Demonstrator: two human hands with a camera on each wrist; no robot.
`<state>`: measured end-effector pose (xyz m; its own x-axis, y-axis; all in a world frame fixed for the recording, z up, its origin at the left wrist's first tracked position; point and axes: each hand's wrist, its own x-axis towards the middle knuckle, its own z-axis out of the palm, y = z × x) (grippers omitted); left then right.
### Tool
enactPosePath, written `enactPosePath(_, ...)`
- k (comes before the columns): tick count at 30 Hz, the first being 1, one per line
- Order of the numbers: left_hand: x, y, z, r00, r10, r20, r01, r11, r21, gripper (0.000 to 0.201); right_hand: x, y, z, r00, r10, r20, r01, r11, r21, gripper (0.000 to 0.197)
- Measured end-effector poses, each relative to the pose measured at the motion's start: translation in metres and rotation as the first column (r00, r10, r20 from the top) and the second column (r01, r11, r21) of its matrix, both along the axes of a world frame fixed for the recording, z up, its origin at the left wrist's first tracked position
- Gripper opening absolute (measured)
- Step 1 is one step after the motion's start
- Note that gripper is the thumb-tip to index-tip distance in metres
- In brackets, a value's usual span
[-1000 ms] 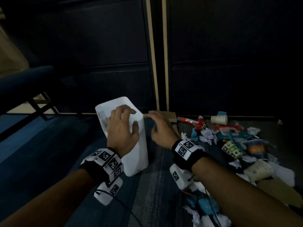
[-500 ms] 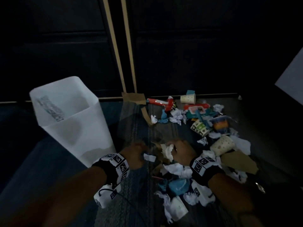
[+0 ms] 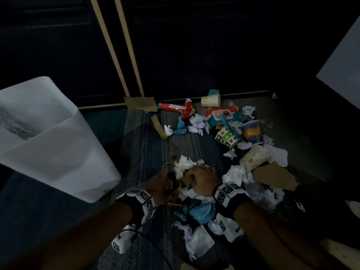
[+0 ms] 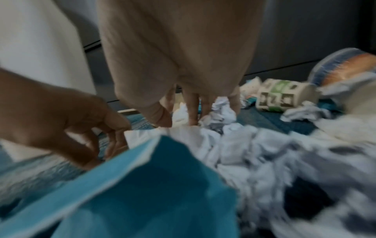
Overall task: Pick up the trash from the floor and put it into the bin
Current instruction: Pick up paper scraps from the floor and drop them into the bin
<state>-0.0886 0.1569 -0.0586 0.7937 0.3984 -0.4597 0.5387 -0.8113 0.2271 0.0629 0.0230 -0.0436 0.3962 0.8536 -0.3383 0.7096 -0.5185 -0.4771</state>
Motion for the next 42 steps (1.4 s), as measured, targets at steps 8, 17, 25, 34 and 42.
enactPosePath(8, -0.006, 0.009, 0.017, 0.997, 0.083, -0.002, -0.083, 0.996, -0.022, 0.024, -0.012, 0.023, 0.003, 0.986, 0.107, 0.130, -0.087, 0.985, -0.152, 0.059)
enactPosePath(17, -0.028, 0.015, 0.062, 0.911, 0.103, 0.399, -0.058, 0.990, -0.125, 0.037, -0.017, 0.029, 0.014, 0.961, 0.142, 0.239, -0.115, 0.986, -0.122, 0.073)
enactPosePath(25, -0.042, 0.007, 0.117, 0.646, 0.062, 0.761, -0.091, 0.996, -0.004, 0.005, -0.028, 0.038, 0.078, 0.982, -0.124, 0.142, 0.070, 0.940, 0.334, 0.006)
enactPosePath(34, -0.093, 0.020, 0.217, 0.272, 0.019, 0.962, -0.414, 0.905, 0.099, 0.009, -0.076, 0.104, 0.167, 0.982, -0.143, -0.121, 0.182, 0.572, 0.800, 0.009)
enactPosePath(42, -0.141, 0.058, 0.263, 0.160, 0.134, 0.978, -0.699, 0.715, 0.016, 0.034, -0.158, 0.173, 0.226, 0.981, 0.093, -0.170, 0.134, 0.306, 0.942, 0.015)
